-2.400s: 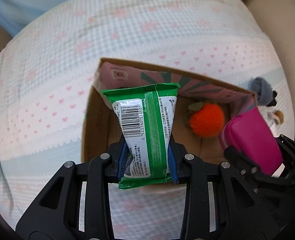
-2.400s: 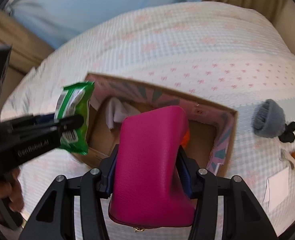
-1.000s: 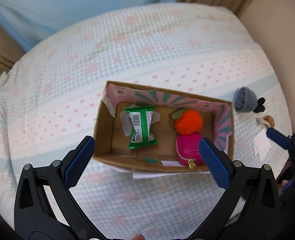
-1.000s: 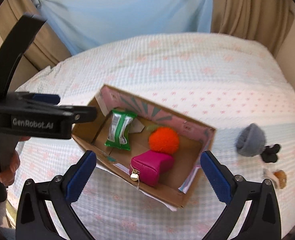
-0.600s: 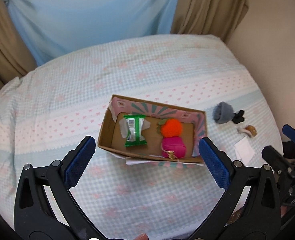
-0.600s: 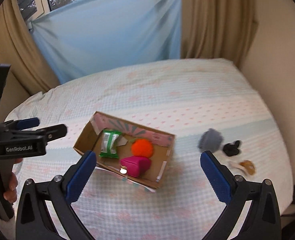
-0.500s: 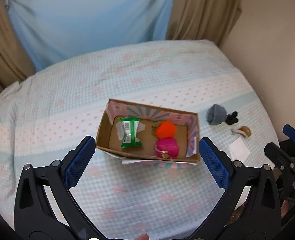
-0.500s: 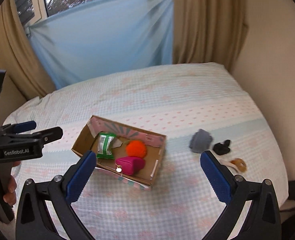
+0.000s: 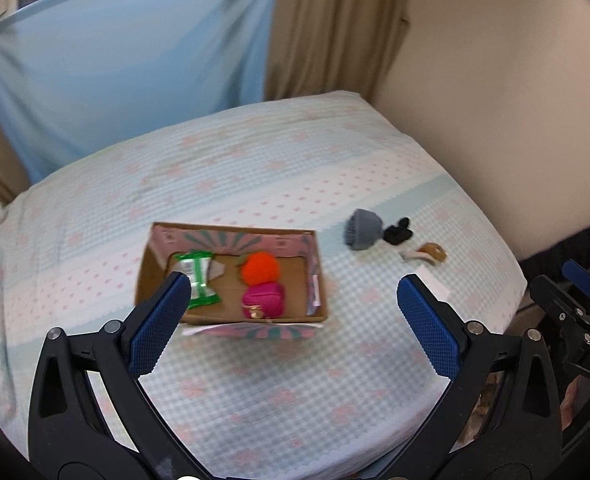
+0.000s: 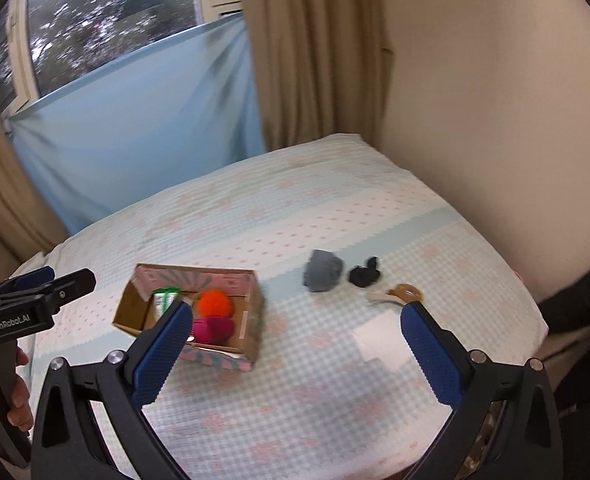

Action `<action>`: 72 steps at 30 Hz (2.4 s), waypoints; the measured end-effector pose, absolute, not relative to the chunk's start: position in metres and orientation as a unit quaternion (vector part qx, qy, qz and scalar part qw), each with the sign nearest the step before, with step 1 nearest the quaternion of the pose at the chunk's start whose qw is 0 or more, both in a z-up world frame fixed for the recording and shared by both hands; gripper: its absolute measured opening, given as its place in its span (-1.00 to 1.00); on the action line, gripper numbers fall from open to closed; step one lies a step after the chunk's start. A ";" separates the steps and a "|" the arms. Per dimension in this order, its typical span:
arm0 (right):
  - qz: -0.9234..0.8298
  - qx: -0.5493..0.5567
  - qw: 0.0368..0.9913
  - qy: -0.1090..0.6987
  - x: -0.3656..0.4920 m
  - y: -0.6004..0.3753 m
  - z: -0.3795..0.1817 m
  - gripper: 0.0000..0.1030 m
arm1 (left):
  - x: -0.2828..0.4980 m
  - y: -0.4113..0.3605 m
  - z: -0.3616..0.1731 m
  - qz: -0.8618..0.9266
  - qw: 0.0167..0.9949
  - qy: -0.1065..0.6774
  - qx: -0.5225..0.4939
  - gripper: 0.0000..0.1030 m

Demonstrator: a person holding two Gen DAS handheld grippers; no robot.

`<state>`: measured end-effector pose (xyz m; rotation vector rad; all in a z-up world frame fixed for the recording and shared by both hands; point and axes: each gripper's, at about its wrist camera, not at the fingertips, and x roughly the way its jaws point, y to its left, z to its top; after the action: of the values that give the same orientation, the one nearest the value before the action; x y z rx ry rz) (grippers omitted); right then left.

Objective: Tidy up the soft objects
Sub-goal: 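Move both open tools back toward the remaining items on the bed, then grasp the grey fuzzy hat with the left tool while the right tool grasps the white tissue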

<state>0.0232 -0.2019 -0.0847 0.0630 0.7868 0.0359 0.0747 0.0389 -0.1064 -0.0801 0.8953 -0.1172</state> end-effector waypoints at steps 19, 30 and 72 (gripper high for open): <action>-0.056 0.106 0.893 0.435 0.092 -0.333 -0.141 1.00 | 0.185 -0.081 -0.167 -0.111 0.862 0.495 -0.010 0.99; -0.041 0.115 0.850 0.513 0.168 -0.368 -0.230 1.00 | 0.288 -0.146 -0.245 -0.105 0.825 0.554 0.022 0.99; 0.006 0.024 0.810 0.585 0.185 -0.332 -0.427 0.17 | 0.404 -0.215 -0.469 -0.094 0.735 0.661 0.116 0.24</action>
<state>0.1852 -0.3319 -0.4269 0.0511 1.2506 0.0134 0.4043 -0.2150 -0.4694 0.2554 1.4533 -0.2056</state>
